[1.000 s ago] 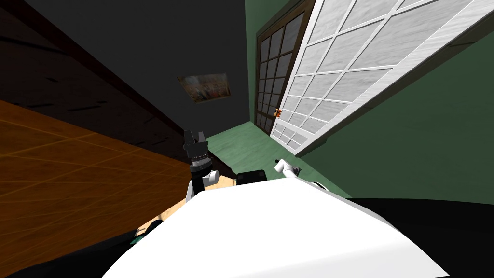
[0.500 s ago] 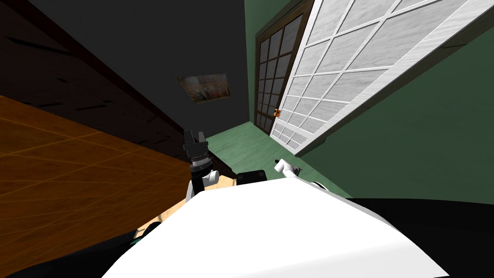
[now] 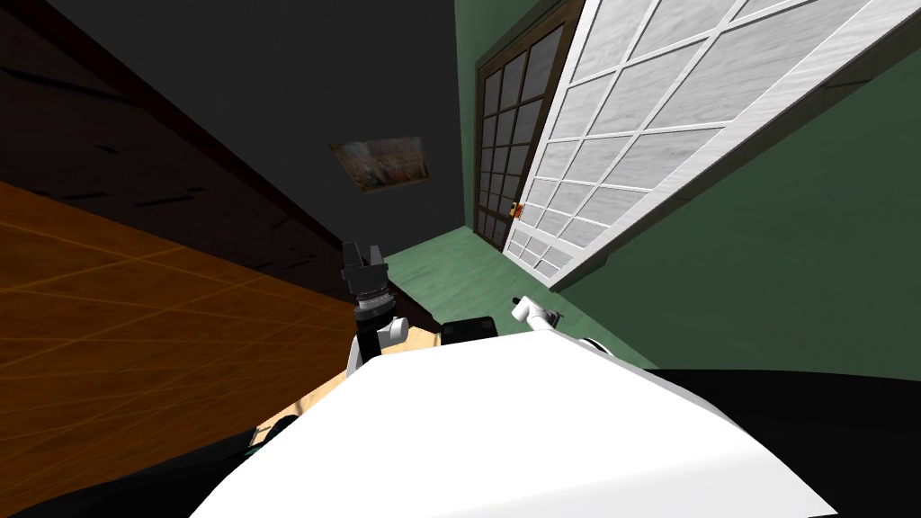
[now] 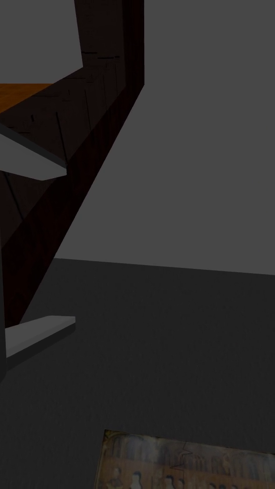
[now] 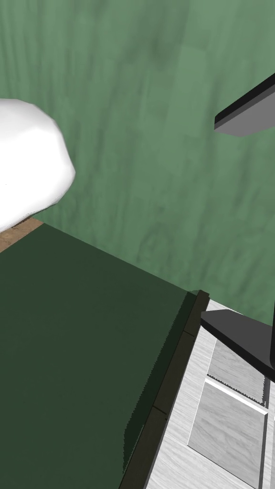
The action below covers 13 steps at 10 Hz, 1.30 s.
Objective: Push the door open
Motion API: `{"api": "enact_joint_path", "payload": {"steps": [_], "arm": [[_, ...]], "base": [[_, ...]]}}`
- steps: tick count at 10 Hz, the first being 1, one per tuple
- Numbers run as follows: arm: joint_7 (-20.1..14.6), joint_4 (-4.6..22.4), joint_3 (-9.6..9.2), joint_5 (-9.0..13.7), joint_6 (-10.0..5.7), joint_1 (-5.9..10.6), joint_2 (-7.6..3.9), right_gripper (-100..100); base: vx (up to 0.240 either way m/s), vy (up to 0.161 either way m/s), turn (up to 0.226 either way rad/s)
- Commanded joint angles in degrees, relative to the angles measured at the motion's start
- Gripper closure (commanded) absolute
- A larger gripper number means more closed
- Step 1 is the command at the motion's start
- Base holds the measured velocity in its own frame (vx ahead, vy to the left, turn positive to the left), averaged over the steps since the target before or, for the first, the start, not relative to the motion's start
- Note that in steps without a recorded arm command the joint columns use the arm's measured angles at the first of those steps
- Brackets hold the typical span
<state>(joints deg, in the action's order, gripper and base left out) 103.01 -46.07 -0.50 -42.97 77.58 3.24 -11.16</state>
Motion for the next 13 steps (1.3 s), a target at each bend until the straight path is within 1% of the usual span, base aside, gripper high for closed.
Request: {"api": "enact_joint_path", "payload": {"steps": [1,13], "arm": [[0.11,0.43,-0.29,-0.07,-0.02,0.17,-0.06,-100],[0.19,0.81,-0.54,-0.14,-0.04,0.33,-0.12,-100]], "base": [[-0.024,0.008,-0.008],[-0.015,0.006,0.007]]}}
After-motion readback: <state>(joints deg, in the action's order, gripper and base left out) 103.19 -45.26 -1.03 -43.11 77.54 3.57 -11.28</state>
